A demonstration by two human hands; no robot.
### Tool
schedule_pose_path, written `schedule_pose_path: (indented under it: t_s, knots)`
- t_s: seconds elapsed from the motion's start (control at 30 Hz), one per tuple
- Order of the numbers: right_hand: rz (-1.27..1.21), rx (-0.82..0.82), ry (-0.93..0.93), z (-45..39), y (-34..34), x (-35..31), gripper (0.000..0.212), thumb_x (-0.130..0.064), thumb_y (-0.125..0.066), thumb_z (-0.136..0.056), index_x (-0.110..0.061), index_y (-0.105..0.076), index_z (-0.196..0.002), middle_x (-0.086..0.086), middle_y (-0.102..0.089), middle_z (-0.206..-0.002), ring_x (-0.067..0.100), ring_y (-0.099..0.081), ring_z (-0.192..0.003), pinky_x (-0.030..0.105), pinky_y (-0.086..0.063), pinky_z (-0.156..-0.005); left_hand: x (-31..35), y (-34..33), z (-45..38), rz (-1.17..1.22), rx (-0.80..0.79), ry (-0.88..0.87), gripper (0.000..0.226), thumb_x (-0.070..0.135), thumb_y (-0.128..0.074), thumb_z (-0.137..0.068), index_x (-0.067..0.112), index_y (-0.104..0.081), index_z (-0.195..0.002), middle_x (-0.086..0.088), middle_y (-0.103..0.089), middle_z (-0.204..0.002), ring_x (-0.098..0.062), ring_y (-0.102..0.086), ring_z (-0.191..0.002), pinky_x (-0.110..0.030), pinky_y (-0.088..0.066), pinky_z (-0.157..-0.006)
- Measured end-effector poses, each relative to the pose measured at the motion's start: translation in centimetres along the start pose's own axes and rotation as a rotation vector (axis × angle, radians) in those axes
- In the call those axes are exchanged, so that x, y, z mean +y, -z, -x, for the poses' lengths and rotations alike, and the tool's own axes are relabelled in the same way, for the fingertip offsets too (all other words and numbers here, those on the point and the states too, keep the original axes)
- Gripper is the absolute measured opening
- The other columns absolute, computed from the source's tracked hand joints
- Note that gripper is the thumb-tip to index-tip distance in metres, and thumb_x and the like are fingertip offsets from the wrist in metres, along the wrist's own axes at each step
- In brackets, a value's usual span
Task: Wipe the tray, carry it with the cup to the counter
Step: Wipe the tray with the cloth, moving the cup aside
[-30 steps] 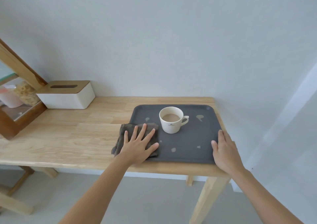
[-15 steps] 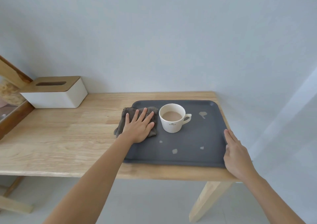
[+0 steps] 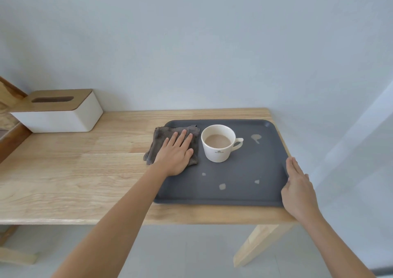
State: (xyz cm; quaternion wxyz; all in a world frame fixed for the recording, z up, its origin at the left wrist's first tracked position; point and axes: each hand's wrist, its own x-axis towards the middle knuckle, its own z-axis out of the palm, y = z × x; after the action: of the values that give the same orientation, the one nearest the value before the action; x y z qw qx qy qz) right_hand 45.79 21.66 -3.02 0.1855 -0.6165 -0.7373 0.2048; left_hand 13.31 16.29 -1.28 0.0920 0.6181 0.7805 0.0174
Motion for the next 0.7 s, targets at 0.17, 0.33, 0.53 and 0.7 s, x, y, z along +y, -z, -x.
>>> schedule_pose_path:
  t_s: [0.17, 0.33, 0.53, 0.7]
  knots:
    - [-0.002, 0.005, -0.02, 0.0, 0.0, -0.1, 0.065, 0.01, -0.029, -0.09, -0.011, -0.019, -0.15, 0.002, -0.016, -0.16, 0.043, -0.026, -0.139, 0.051, -0.026, -0.115, 0.6, -0.6, 3.6, 0.039, -0.026, -0.038, 0.056, 0.038, -0.016, -0.101, 0.025, 0.002, -0.152, 0.004, 0.011, -0.161, -0.02, 0.01, -0.148, -0.042, 0.001, -0.12]
    - [0.009, 0.005, -0.017, 0.1, 0.1, -0.3, 0.064, 0.01, -0.03, -0.09, -0.01, -0.019, -0.15, 0.002, -0.017, -0.16, 0.043, -0.028, -0.137, 0.052, -0.028, -0.113, 1.2, -0.8, 7.6, 0.022, -0.073, -0.055, 0.065, 0.048, -0.003, -0.091, 0.026, 0.005, -0.152, 0.005, 0.014, -0.16, -0.019, 0.014, -0.148, -0.04, 0.002, -0.119]
    - [0.003, 0.01, -0.012, 0.2, 0.1, -0.3, 0.064, 0.009, -0.028, -0.09, -0.011, -0.02, -0.15, 0.001, -0.017, -0.16, 0.044, -0.026, -0.138, 0.051, -0.026, -0.115, 2.3, -0.7, 10.4, 0.075, -0.133, -0.075, 0.066, 0.048, -0.004, -0.091, 0.025, 0.005, -0.152, 0.007, 0.018, -0.159, -0.016, 0.02, -0.146, -0.041, 0.005, -0.119]
    - [-0.009, 0.002, -0.024, 0.4, 0.3, -0.6, 0.065, 0.009, -0.028, -0.09, -0.011, -0.018, -0.15, 0.0, -0.016, -0.16, 0.042, -0.023, -0.141, 0.049, -0.024, -0.116, 3.9, -0.2, 12.0, 0.135, -0.187, -0.125, 0.057, 0.038, -0.017, -0.101, 0.027, 0.005, -0.151, 0.011, 0.021, -0.157, -0.01, 0.025, -0.143, -0.036, 0.011, -0.119]
